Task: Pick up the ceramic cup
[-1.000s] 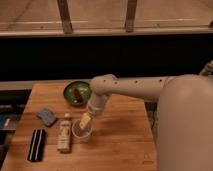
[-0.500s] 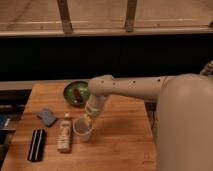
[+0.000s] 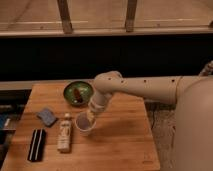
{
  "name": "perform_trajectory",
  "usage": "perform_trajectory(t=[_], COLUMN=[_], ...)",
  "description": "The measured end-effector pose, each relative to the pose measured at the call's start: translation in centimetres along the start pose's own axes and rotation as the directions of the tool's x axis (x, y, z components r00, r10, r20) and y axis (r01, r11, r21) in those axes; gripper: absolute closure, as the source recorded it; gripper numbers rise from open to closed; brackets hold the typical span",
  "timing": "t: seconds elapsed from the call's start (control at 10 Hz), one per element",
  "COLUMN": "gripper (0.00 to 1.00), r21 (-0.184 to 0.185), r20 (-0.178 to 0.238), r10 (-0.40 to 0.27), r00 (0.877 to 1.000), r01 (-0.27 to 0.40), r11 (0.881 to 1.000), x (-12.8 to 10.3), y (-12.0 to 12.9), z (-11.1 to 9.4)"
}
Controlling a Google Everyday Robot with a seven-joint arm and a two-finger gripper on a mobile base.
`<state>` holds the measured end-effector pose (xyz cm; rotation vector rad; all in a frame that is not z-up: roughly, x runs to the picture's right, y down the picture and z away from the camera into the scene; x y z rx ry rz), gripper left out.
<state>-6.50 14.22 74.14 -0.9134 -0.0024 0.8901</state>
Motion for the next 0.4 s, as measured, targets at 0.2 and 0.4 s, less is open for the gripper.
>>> perform_trajectory(t=[0.2, 0.4], gripper=[0.96, 0.96], r21=[0.032, 0.046], r20=[0.064, 0.122], r10=[0.019, 0.038], r00=[0.998, 0.992], r01=[-0.021, -0.044], r11=[0.999, 0.998], x=[-0.5, -0.6], y=[-1.4, -2.4], z=[-3.4, -5.9])
